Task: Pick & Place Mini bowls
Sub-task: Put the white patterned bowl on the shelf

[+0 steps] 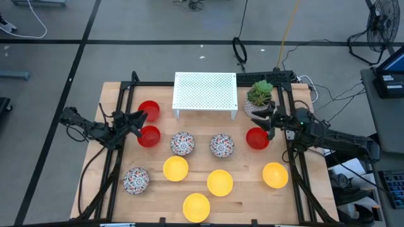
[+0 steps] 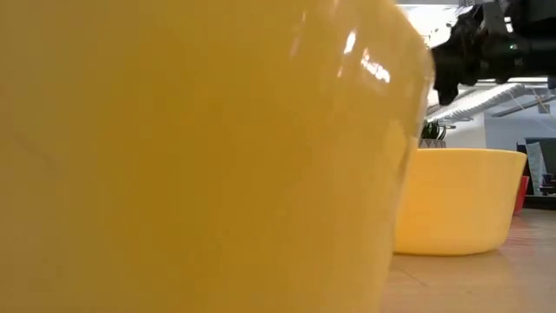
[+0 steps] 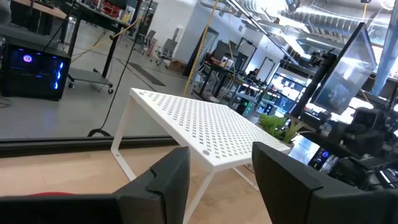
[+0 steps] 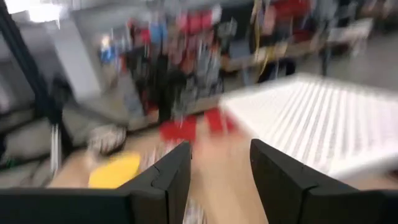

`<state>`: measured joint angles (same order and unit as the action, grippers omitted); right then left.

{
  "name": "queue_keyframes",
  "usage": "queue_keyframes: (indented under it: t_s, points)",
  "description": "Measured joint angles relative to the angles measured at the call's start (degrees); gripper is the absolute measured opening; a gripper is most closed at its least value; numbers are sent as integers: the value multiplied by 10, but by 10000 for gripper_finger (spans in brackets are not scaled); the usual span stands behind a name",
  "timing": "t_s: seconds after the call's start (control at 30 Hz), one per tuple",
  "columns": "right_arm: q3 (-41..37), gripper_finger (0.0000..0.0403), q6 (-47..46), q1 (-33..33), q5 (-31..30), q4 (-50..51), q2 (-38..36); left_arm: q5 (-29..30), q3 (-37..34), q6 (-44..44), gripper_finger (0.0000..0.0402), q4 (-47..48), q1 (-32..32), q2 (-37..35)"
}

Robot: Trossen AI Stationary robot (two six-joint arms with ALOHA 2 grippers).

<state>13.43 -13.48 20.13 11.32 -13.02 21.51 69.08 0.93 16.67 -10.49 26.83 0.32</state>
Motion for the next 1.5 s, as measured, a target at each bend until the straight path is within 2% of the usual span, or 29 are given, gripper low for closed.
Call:
queue_keyframes:
  t_s: [0.2, 0.5, 0.67, 0.8, 0.9, 1.0, 1.2, 1.5]
  points:
    - [69, 155, 36, -49, 25, 61, 101, 0, 0, 0, 175, 0, 0, 0]
    - [146, 155, 104, -222, 20, 104, 252, 0, 0, 0, 175, 0, 0, 0]
    - [176, 155, 173, -323, -66, 106, 340, 0, 0, 0, 175, 0, 0, 0]
    - [194, 155, 215, -373, -151, 108, 414, 0, 0, 0, 175, 0, 0, 0]
    - [210, 155, 219, -390, -204, 107, 470, 0, 0, 0, 175, 0, 0, 0]
    - [229, 155, 210, -392, -231, 108, 524, 0, 0, 0, 175, 0, 0, 0]
    - [259, 155, 201, -380, -235, 107, 599, 0, 0, 0, 175, 0, 0, 0]
    - [266, 155, 187, -350, -248, 105, 659, 0, 0, 0, 175, 0, 0, 0]
